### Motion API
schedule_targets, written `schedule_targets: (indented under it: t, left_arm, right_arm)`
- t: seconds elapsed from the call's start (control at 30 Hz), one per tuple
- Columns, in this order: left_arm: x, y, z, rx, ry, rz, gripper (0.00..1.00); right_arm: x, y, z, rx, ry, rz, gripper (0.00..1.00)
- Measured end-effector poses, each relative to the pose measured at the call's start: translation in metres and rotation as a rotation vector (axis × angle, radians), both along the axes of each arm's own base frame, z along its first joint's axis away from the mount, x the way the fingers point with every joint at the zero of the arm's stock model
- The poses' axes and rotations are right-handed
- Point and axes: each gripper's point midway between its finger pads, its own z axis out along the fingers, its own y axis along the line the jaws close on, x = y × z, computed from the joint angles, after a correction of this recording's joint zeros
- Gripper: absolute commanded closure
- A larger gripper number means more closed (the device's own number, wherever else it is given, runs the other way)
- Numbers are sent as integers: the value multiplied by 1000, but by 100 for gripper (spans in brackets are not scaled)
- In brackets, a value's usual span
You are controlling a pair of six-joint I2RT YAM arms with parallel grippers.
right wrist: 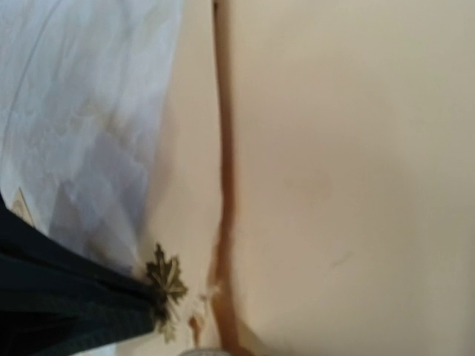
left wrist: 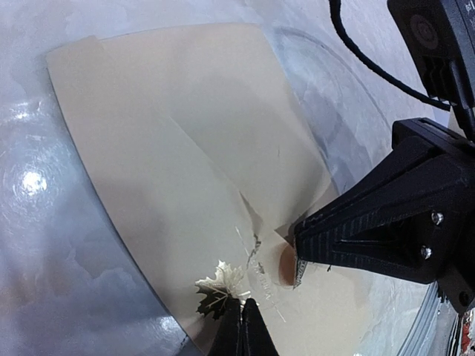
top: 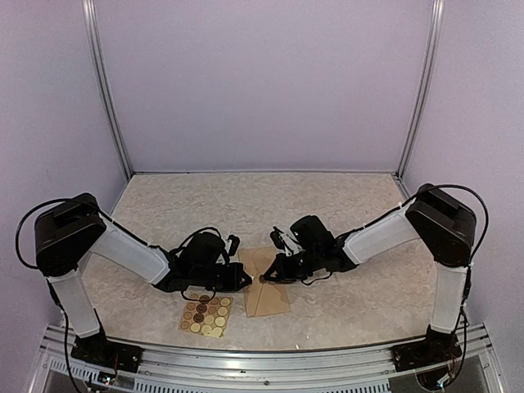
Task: Place the letter into the envelope and seal it
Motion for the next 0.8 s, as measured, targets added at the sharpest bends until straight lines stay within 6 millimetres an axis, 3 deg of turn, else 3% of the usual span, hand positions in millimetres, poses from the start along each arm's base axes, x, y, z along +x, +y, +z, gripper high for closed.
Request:
schedule_targets:
  t: [0.8]
  left_arm:
    - [13,-20,23,-25,-34,-14,100]
  right_arm:
    - [2,2,-1,0,-1,-1,100]
